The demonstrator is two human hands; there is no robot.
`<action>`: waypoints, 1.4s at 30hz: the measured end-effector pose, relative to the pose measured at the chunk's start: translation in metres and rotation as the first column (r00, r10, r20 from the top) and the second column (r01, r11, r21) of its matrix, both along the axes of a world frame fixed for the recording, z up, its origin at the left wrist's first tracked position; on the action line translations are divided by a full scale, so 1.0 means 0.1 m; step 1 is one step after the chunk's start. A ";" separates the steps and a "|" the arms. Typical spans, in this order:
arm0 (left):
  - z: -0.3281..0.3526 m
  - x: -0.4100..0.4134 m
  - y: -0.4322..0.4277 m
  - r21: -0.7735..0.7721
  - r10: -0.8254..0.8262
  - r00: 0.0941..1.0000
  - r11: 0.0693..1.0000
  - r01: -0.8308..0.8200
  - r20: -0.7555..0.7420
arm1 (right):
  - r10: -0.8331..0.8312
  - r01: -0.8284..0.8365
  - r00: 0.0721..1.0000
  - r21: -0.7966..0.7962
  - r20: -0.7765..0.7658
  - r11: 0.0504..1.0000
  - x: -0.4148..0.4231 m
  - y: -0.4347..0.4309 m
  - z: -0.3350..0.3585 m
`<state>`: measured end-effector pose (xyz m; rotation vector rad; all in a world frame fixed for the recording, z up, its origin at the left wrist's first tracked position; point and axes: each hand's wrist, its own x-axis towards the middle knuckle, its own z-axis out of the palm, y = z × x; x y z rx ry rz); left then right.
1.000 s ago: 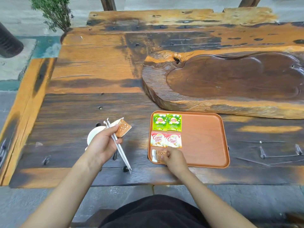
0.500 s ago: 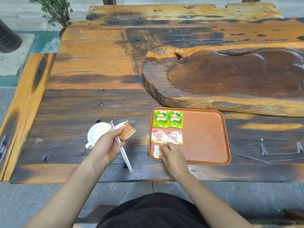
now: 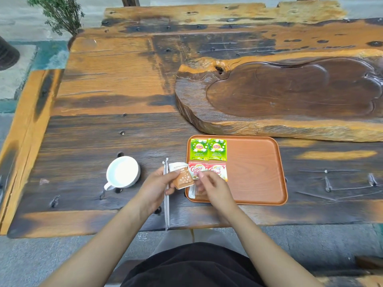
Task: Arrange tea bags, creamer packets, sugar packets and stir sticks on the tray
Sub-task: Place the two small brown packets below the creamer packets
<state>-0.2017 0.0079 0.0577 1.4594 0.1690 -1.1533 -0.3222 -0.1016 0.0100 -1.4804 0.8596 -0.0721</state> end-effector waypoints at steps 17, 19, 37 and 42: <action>-0.02 -0.22 -0.40 0.091 -0.262 0.959 0.963 0.253 0.106 | -0.145 0.091 0.979 0.327 0.143 0.941 -0.24 -0.30 0.33; -0.03 -0.26 -0.41 0.091 -0.199 0.973 0.978 0.190 0.116 | -0.189 0.125 0.971 0.368 0.144 0.922 -0.27 -0.28 0.32; -0.07 -0.30 -0.34 0.102 -0.107 0.982 0.991 0.092 0.154 | -0.101 0.063 0.989 0.315 0.105 0.947 -0.19 -0.24 0.20; -0.12 -0.16 -0.30 0.155 -0.028 0.989 0.988 0.005 0.146 | -0.294 0.303 0.953 0.199 -0.074 0.932 -0.37 -0.42 0.07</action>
